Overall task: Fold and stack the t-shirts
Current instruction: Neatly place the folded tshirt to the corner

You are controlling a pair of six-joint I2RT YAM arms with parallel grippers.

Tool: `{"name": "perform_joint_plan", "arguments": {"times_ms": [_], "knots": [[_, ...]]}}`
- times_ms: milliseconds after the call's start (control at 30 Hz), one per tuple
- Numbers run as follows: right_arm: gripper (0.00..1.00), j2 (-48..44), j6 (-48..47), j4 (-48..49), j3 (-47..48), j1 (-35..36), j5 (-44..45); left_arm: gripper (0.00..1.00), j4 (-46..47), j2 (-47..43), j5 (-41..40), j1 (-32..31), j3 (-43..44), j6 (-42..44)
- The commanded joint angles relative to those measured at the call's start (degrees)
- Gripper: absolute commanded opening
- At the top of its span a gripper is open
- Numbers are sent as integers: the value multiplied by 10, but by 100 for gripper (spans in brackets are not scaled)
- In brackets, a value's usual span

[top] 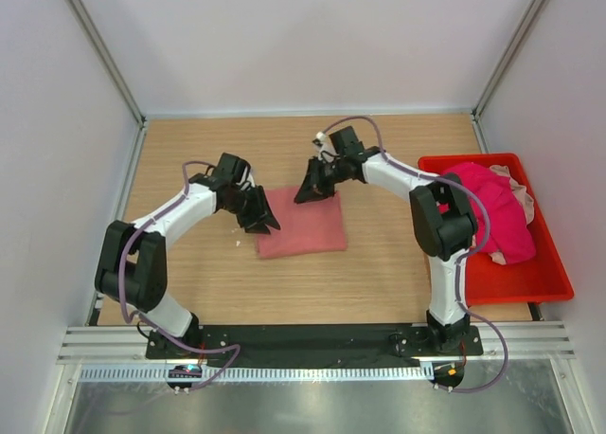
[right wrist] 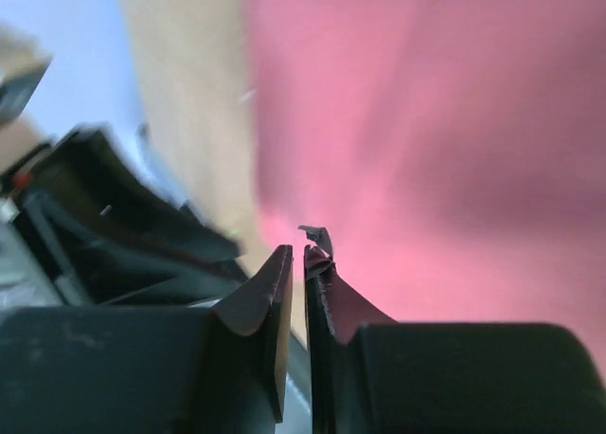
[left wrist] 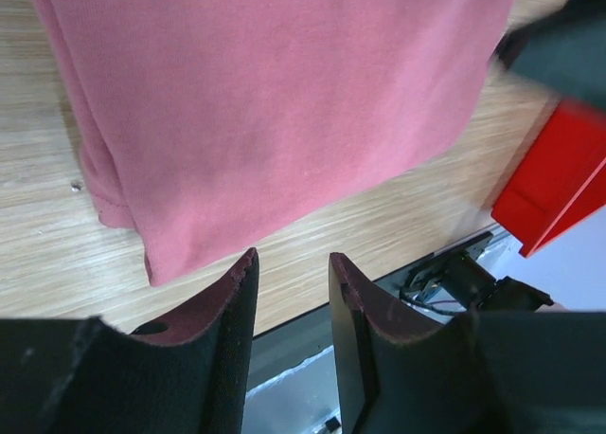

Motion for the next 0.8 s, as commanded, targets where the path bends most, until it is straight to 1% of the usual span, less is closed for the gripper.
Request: {"name": "perform_joint_plan", "arguments": {"times_ms": [0,33,100,133,167,200,300,333,400,467,600,667,700,733,767], "knots": [[18,-9,31,46,-8,64,-90,36,4,4,-7,13,17,7],[18,-5,39,75,-27,71,-100,36,5,14,-10,16,19,10],[13,10,65,111,-48,79,-137,36,11,31,-4,26,21,15],[10,13,69,123,-70,79,-143,36,14,41,-2,28,21,16],[3,16,74,140,-83,79,-146,36,23,65,0,28,21,18],[2,18,73,149,-98,78,-146,36,27,76,0,28,21,22],[1,28,60,167,-157,75,-138,33,28,116,-17,28,21,38],[1,32,63,185,-185,69,-138,33,27,120,-23,28,21,41],[1,31,74,207,-210,65,-144,33,25,113,-28,28,19,44],[1,17,73,205,-213,61,-145,34,19,98,-31,28,20,45],[2,-29,66,179,-186,46,-139,34,-9,51,-35,28,28,48],[9,-45,54,147,-169,23,-126,34,-21,35,-39,28,29,48],[14,-50,28,108,-153,14,-104,34,-25,26,-40,28,28,48],[22,-57,-22,28,-114,4,-43,35,-37,4,-41,28,28,48],[28,-64,-51,-16,-90,-2,5,35,-44,-10,-49,28,28,50]]}}
